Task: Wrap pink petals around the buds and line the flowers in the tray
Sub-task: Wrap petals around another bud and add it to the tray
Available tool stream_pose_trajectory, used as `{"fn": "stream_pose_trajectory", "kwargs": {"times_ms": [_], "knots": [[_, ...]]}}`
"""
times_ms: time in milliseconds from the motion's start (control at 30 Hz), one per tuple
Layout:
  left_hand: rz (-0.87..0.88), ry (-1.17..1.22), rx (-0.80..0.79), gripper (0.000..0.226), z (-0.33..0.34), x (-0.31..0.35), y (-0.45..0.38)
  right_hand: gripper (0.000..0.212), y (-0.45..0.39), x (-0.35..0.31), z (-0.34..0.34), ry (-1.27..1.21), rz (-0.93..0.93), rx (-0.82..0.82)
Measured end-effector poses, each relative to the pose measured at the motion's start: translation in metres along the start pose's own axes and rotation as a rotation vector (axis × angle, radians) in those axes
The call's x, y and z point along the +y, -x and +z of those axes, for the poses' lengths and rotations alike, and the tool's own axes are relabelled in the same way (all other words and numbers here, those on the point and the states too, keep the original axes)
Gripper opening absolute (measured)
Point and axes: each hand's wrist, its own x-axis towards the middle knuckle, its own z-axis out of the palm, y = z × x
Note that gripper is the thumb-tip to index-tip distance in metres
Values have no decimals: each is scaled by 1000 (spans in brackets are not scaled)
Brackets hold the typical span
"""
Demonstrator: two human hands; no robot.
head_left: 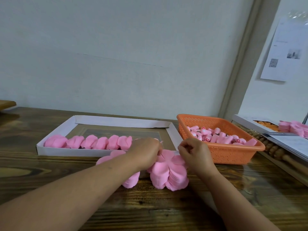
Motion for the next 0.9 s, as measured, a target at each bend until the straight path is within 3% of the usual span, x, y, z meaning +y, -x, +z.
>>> {"fn": "stream_pose_trajectory", "kwargs": {"times_ms": [267,667,900], "knots": [[11,36,-7,21,1,-1,-1,7,-2,-2,-1,36,-20,-48],[9,-36,31,23,1,2,2,23,-25,-17,15,281,-41,-537],[-18,-34,4,22,-2,4,3,16,-26,-17,18,262,-19,-479]]}}
